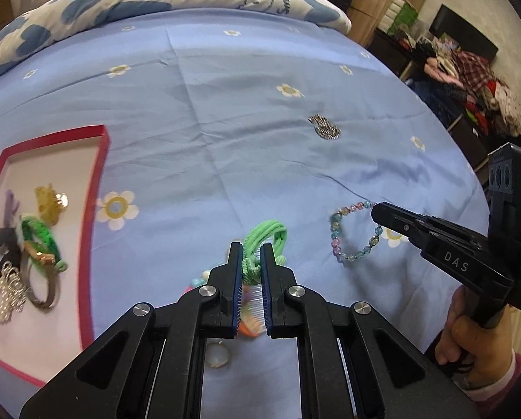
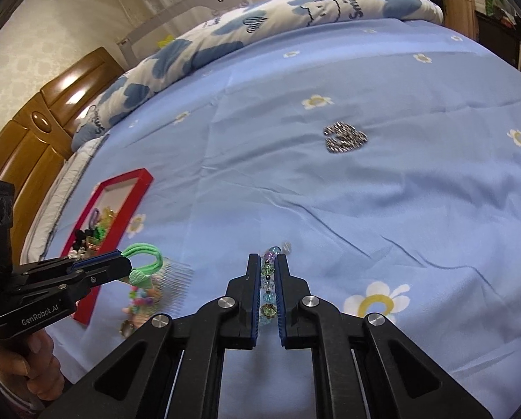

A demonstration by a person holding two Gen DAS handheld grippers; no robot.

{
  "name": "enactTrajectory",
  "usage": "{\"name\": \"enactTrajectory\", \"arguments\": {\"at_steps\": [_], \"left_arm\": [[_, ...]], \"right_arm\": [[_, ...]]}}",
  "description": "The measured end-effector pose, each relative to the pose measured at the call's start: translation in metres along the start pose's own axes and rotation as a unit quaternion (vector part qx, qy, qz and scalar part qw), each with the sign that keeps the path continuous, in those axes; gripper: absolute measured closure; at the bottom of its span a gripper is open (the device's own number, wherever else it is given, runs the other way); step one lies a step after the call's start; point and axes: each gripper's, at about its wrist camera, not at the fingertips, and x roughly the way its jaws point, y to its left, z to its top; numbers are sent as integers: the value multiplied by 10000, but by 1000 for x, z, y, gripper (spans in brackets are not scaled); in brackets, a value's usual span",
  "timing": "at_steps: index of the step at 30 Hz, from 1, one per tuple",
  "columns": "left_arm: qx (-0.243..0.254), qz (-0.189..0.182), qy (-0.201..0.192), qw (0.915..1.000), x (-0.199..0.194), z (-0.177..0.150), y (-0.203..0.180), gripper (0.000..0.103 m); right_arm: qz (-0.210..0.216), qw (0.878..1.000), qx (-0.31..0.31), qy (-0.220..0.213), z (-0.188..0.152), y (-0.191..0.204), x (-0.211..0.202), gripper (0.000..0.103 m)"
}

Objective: Organize jewelry
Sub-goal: 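Grasp the green hair tie with the left tool while the right tool grasps the beaded bracelet, then carry hair tie and beaded bracelet into the red tray and open both tools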

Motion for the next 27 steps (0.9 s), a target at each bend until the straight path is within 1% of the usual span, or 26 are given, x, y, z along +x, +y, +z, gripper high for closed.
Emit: {"name": "enactTrajectory", "arguments": {"at_steps": [7, 14, 27], "left_arm": [[-271, 112, -222, 9993, -25, -7, 24, 95], [-537, 234, -399, 9975, -46, -15, 49, 95], [-1107, 449, -626, 9909, -74, -34, 102, 95]], "right_arm": [[235, 9995, -169, -91, 4, 28, -6, 96], [506, 9980, -387, -60, 7, 62, -1, 96], [949, 9917, -868, -49, 13, 128, 5, 96]]}}
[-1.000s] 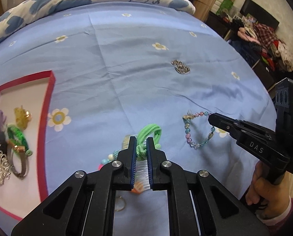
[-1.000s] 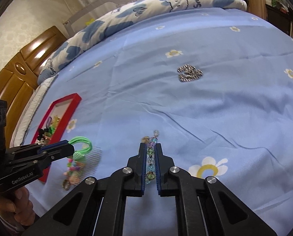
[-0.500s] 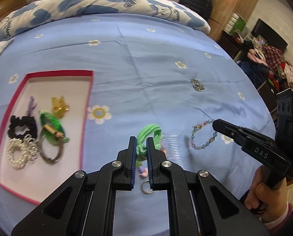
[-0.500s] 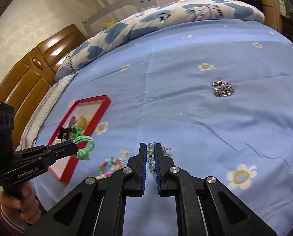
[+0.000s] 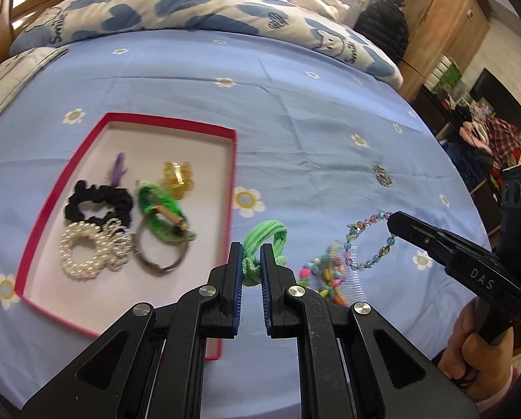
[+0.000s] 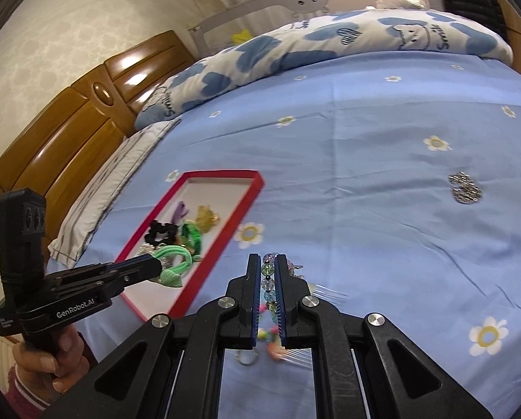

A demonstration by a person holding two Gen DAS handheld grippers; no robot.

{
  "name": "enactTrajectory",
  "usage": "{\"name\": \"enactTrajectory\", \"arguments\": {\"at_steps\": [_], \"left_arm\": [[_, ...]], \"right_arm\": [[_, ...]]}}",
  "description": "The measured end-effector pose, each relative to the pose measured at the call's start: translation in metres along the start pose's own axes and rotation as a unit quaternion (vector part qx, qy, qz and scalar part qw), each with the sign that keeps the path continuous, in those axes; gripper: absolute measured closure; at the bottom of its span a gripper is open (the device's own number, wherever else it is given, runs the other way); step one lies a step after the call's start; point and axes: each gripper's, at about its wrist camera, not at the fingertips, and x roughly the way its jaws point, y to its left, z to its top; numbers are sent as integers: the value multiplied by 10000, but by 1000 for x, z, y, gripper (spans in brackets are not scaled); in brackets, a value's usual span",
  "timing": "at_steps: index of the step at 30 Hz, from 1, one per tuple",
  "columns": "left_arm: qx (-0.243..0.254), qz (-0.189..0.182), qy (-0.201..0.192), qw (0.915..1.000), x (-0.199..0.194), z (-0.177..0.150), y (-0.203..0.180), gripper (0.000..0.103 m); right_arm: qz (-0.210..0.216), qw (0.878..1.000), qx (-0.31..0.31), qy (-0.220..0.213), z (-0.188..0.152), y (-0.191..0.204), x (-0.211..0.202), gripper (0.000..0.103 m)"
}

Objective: Organize jewelry
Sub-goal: 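Carry hair tie and beaded bracelet into the red tray and open both tools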

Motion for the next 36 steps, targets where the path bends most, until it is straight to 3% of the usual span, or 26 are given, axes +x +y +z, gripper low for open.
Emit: {"name": "enactTrajectory", "arguments": {"at_steps": [18, 36], "left_arm": [[-533, 273, -189, 9980, -26, -6, 69, 95], [-1220, 388, -86, 9917, -21, -19, 137, 95]], "right_arm": [[524, 9968, -538, 269, 9, 74, 35, 96], [1025, 9872, -973, 744, 4, 148, 91, 96]]}}
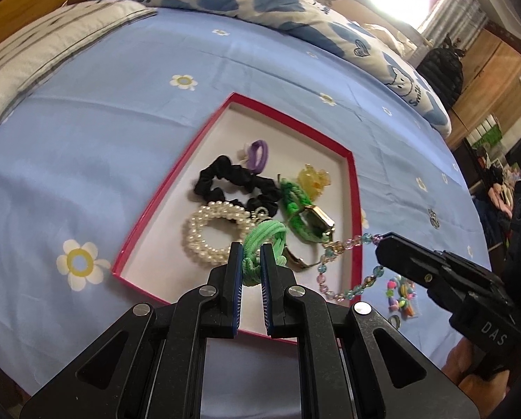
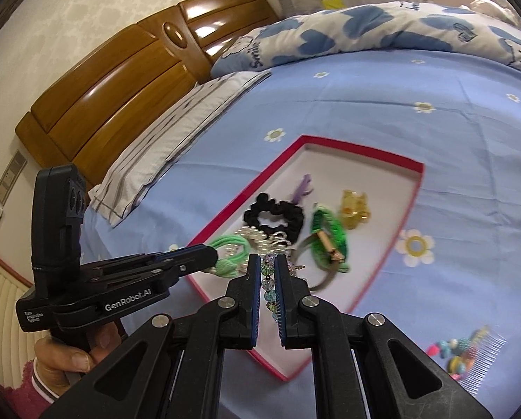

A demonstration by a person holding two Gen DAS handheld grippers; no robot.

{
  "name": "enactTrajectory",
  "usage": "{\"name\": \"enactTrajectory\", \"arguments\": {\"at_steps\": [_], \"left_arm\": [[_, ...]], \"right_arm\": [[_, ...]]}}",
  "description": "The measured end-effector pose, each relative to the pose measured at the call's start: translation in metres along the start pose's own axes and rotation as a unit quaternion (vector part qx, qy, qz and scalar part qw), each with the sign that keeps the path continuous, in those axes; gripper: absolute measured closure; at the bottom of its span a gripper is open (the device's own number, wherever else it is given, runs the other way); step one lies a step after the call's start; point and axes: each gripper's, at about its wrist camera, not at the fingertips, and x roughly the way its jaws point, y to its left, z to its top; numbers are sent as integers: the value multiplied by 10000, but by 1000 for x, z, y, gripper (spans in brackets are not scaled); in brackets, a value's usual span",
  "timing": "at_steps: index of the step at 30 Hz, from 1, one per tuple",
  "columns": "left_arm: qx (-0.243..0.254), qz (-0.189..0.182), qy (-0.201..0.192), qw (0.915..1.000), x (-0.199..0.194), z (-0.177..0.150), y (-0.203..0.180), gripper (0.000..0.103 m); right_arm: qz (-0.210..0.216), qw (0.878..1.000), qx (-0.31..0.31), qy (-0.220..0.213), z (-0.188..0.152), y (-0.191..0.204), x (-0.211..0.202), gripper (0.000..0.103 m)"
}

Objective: Organize jewelry
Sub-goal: 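Carry hair tie and beaded bracelet into the red tray and open both tools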

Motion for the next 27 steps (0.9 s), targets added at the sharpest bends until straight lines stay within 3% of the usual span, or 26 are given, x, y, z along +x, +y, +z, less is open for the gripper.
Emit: {"name": "enactTrajectory", "arguments": {"at_steps": [6, 15, 23, 27], "left_arm": [[-223, -106, 194, 9995, 17, 0, 15, 95], [-351, 34, 376, 9987, 37, -1, 25, 94], [-216, 200, 378, 9989, 40, -1, 22, 90], [-222, 276, 402, 9986, 41, 0, 24, 82]], "right_arm": [[69, 9998, -30, 171, 0, 7, 24, 96], [-325, 9980, 191, 509, -20, -28, 47, 96], [-487, 9964, 212, 658, -23, -37, 56, 95], [-518, 9959, 203, 707, -24, -37, 60, 90]]}}
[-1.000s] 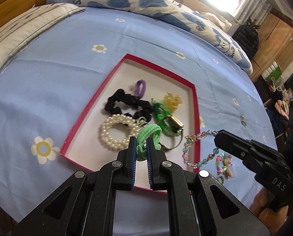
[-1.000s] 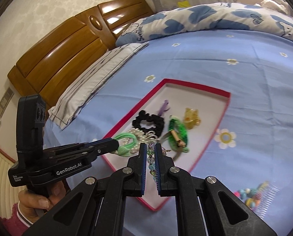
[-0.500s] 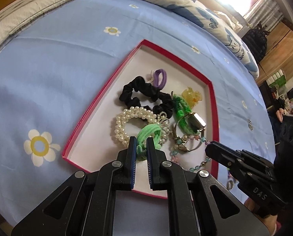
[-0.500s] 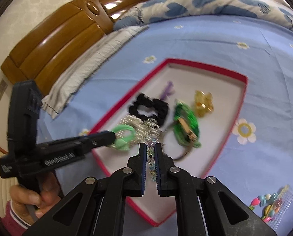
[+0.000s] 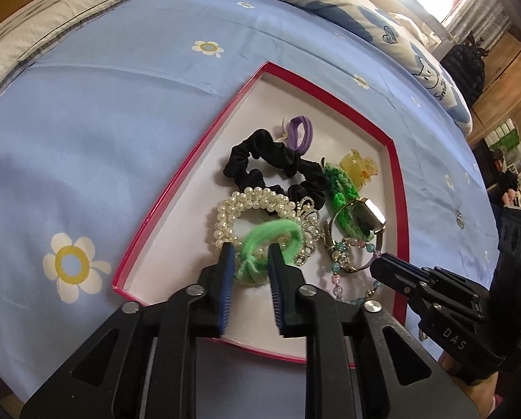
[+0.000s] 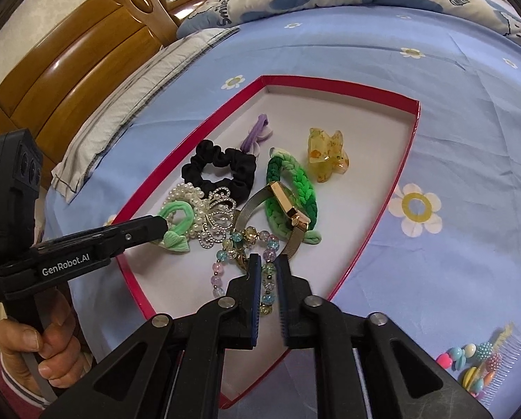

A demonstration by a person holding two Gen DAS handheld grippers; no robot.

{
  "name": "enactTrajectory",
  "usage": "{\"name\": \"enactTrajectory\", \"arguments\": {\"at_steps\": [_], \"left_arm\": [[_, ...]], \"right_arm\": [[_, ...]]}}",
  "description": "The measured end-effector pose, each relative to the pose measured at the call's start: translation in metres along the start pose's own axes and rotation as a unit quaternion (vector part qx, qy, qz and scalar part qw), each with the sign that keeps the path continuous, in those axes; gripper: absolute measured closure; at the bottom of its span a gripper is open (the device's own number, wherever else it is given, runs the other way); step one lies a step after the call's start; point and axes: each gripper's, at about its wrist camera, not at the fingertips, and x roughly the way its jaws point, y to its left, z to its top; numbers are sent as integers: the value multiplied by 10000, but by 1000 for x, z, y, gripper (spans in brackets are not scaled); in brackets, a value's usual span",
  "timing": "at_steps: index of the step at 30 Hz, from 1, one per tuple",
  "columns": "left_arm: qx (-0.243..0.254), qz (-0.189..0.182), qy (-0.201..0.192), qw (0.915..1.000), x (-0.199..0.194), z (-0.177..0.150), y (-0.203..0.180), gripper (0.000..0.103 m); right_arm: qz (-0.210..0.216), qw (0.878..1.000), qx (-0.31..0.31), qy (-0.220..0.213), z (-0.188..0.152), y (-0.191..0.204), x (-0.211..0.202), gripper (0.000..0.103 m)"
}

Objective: Organize jewelry
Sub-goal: 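Carry hair tie and beaded bracelet into the red tray and open both tools, then move the left tool to the beaded hair clip while the right tool reaches the clear comb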

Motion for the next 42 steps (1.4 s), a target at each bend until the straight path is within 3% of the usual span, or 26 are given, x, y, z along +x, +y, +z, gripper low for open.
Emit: {"name": "enactTrajectory", "arguments": {"at_steps": [4, 7, 9, 16, 28, 42], "left_arm": [[-12, 44, 40, 10000, 0, -1, 0, 66], [2, 47, 6, 10000, -3, -1, -2, 65], [10, 53, -11, 10000, -6, -2, -3, 63], [31, 29, -121, 9999, -18, -6, -11, 58], [256, -211, -275, 9991, -37, -17, -44, 55], [787, -508, -73, 9956, -28, -38, -105, 55]], "right_arm": [[26, 10000, 66, 10, -1, -2, 0, 89], [48, 9999, 101, -34, -1, -3, -3, 82], [23, 9999, 88, -84, -1, -3, -7, 72], [75, 9993, 174, -317, -5, -8, -32, 63], [-169, 9971, 447, -595, -30, -40, -76, 63], [-456, 9906, 1019, -792, -74, -91, -118, 63]]}}
